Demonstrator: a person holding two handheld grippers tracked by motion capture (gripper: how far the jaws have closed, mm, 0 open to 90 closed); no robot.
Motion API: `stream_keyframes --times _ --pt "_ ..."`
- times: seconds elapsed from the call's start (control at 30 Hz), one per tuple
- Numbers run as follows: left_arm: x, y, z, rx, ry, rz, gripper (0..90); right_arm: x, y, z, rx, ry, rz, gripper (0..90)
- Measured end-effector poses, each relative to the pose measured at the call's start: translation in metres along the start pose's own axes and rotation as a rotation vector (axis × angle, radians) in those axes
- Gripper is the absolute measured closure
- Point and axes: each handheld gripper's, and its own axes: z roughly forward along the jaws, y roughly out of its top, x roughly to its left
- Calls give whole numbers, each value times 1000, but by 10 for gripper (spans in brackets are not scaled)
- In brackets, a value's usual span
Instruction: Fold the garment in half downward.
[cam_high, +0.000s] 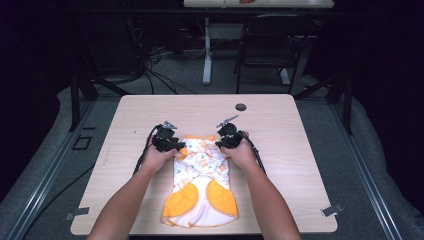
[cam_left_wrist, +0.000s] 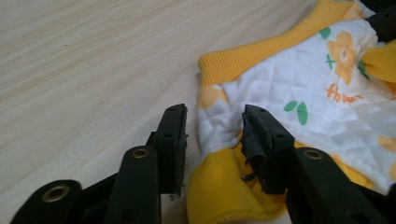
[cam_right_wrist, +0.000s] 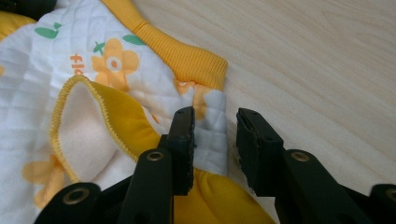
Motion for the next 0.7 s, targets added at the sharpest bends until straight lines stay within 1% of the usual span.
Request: stream_keyframes --times 0.03,0.07,0.1,0.13,0.17,0.2,0.23,0.3,0.33,0.37,0.4,0.47,0.53,0.6,0.63,0.7 --pt "-1 0 1 -8 3 -7 664 0 0 0 -3 6 -2 690" --pt "-1 0 1 -7 2 -4 684 0 -1 0 -3 13 -1 726" --pt "-1 0 1 -7 -3 -9 691 0 -1 1 -10 30 4 759" --pt "-1 0 1 -6 -7 -8 707 0 0 0 -2 31 -12 768" --pt "-1 0 1 -6 -7 -8 723 0 0 0 -2 31 -12 768" --pt "-1 0 1 -6 -10 -8 748 1 0 0 -1 33 -15 793" --pt "-1 0 1 -7 -16 -10 748 1 0 0 -1 33 -15 793" --pt "-2 0 2 -7 -22 -8 806 2 0 0 0 47 -13 838" --pt "-2 0 2 -8 -21 -5 812 2 0 0 1 49 -14 855" --pt "-2 0 2 -8 -21 -5 815 3 -1 1 -18 46 -7 862" --pt "-2 0 2 -10 -23 -12 818 4 0 1 -6 43 -19 873" --pt "-3 0 2 -12 -21 -11 822 5 0 1 -5 35 -16 878" --pt "-4 0 1 -11 -13 -8 825 5 2 0 13 32 -26 879" --pt "-5 1 1 -1 -7 3 827 6 1 0 6 29 -23 881" --pt "-5 1 1 -5 -2 3 828 6 2 -1 14 20 -31 882" --pt "-6 1 1 -7 -1 1 829 7 2 -1 14 18 -37 883"
